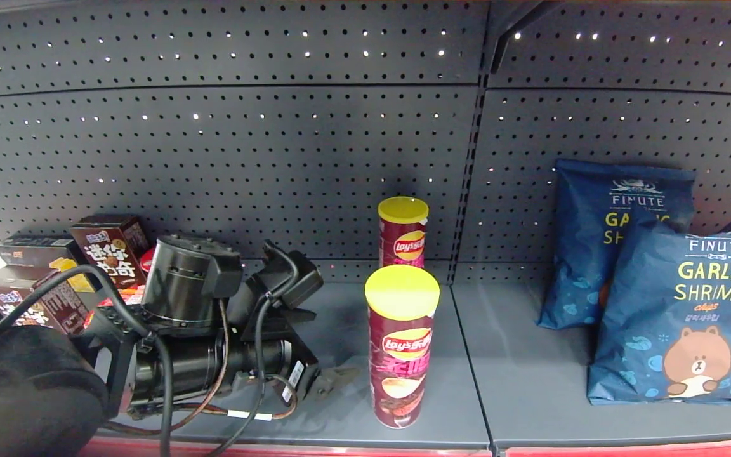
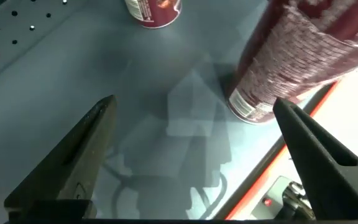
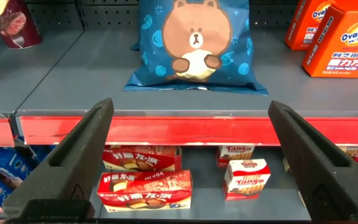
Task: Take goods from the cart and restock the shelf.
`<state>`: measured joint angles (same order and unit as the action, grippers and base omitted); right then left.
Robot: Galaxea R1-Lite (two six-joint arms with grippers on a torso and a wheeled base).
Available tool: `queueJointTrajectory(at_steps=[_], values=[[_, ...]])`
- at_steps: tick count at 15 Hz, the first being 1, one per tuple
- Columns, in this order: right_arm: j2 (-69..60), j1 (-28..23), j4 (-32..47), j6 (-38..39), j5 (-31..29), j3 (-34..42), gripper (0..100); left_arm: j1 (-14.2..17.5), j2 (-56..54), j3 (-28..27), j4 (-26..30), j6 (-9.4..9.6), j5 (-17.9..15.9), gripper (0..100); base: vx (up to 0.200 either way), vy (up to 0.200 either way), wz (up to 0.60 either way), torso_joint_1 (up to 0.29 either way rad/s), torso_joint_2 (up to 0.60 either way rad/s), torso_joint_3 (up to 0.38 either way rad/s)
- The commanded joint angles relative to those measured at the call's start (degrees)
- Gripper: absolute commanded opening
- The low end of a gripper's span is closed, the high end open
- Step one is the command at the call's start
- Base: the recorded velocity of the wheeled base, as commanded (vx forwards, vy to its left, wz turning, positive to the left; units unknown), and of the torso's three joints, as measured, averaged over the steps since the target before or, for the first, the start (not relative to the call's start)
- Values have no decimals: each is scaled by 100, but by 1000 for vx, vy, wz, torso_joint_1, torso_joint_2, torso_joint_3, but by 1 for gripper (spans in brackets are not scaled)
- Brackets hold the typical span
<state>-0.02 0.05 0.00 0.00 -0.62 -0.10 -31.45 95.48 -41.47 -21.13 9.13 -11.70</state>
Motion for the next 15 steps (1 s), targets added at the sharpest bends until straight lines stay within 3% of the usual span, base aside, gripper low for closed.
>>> queueJointTrajectory(at_steps=[1, 5, 15], values=[[2, 4, 0, 0, 1, 1, 100, 7, 120, -45, -6, 1, 1, 100, 0, 0, 0, 0, 0, 0], [2, -5, 0, 0, 1, 1, 100, -36, 261, -54, -304, -17, 10, 100, 0, 0, 0, 0, 0, 0], [2, -5, -9, 0, 1, 1, 100, -19, 305, 52, -296, 1, 10, 100, 0, 0, 0, 0, 0, 0]])
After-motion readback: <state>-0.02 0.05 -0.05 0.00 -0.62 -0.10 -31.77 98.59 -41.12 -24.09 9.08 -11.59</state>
